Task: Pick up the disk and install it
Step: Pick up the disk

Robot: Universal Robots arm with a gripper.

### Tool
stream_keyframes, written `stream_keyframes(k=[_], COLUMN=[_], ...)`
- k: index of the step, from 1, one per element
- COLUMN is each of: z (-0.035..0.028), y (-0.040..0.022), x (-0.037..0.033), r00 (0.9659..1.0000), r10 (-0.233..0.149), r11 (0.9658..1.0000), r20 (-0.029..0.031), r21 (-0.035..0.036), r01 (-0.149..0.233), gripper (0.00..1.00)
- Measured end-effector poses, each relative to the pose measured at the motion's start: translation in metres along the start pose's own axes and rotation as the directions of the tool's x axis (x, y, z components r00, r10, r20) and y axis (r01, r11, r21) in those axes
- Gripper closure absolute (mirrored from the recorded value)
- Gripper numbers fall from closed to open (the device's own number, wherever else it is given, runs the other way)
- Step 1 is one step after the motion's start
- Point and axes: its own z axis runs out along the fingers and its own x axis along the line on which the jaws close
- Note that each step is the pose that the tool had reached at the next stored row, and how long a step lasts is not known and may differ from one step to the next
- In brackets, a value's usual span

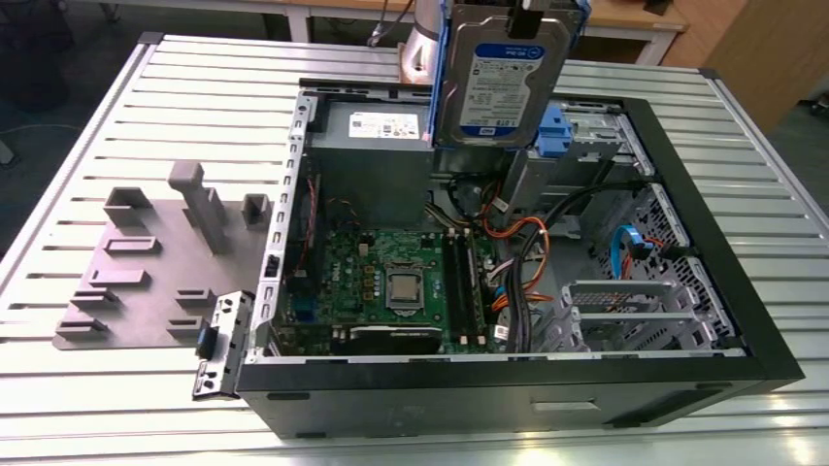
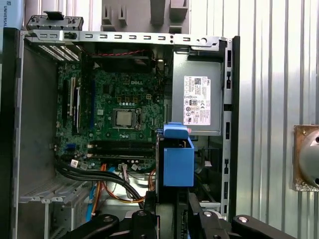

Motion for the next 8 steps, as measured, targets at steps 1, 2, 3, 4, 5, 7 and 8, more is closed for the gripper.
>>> stream_keyframes(k=[1,2,3,4,5,7,8], z=[0.0001,0.0,0.0,0.0,-0.0001,-0.0001,-0.0001], y=[0.0,0.0,0.0,0.0,0.0,0.0,0.0], x=[0.001,0.0019,0.0029,0.0038,0.0047,0.0064,0.0073], r00=[1.0,1.0,1.0,1.0,1.0,1.0,1.0], r10=[0.0,0.0,0.0,0.0,0.0,0.0,0.0], r11=[1.0,1.0,1.0,1.0,1.0,1.0,1.0], r20=[0.0001,0.0,0.0,0.0,0.0,0.0,0.0], r21=[0.0,0.0,0.0,0.0,0.0,0.0,0.0], r01=[0.0,0.0,0.0,0.0,0.0,0.0,0.0], gripper=[0.65,0.65,0.65,0.65,0.65,0.65,0.65])
